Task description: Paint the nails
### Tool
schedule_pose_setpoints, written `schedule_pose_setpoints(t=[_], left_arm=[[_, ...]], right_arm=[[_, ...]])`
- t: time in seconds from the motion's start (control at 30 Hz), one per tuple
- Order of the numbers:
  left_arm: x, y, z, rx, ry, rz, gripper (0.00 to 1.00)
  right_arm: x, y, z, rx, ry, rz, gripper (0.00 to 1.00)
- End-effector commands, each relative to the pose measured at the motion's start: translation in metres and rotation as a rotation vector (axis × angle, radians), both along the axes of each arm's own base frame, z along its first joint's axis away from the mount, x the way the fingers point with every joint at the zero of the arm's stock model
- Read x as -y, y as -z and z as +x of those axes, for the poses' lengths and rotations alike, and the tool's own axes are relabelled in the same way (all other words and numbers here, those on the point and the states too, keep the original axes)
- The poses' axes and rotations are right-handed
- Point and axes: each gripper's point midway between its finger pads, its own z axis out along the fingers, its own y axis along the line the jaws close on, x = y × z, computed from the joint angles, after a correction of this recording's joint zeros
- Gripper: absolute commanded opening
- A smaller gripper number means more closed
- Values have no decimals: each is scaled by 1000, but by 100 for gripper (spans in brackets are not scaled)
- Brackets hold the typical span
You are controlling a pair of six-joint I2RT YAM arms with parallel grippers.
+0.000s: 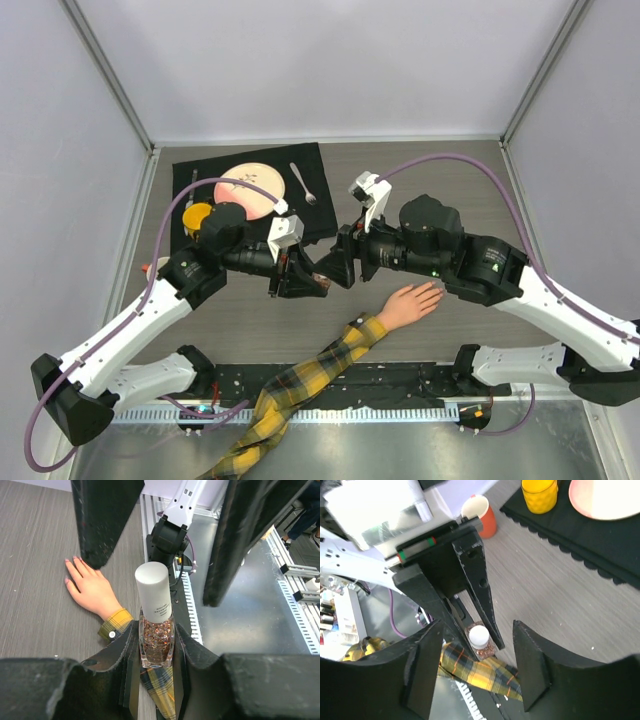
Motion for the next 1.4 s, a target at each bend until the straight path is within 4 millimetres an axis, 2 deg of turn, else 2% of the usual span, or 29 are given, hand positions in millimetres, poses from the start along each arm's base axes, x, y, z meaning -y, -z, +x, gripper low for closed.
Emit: schedule_pose_setpoints(t=[0.0, 0.17, 0.6, 0.7, 0.87, 0.97, 1.1, 1.37], left_arm=[[0, -22, 1, 68, -5, -43, 0], [0, -21, 2, 69, -8, -43, 0], [0, -22, 1, 64, -4, -45, 0], [0, -22, 1, 62, -3, -45, 0], [0, -21, -1, 56, 4, -44, 0], [0, -22, -4, 54, 22, -50, 0], [-1, -25, -12, 38, 70, -63, 0], [0, -26, -12, 31, 74, -66, 0]], right_arm=[[6, -12, -3, 19, 1, 3, 61], [1, -5, -7, -3, -32, -13, 48], [-7, -1, -3, 5, -38, -28, 39], [-9, 3, -4, 2, -52, -36, 33], [-3, 0, -6, 18, -57, -33, 9], [2, -3, -6, 39, -49, -30, 1], [8, 0, -6, 66, -49, -41, 1], [6, 3, -5, 71, -52, -43, 1]])
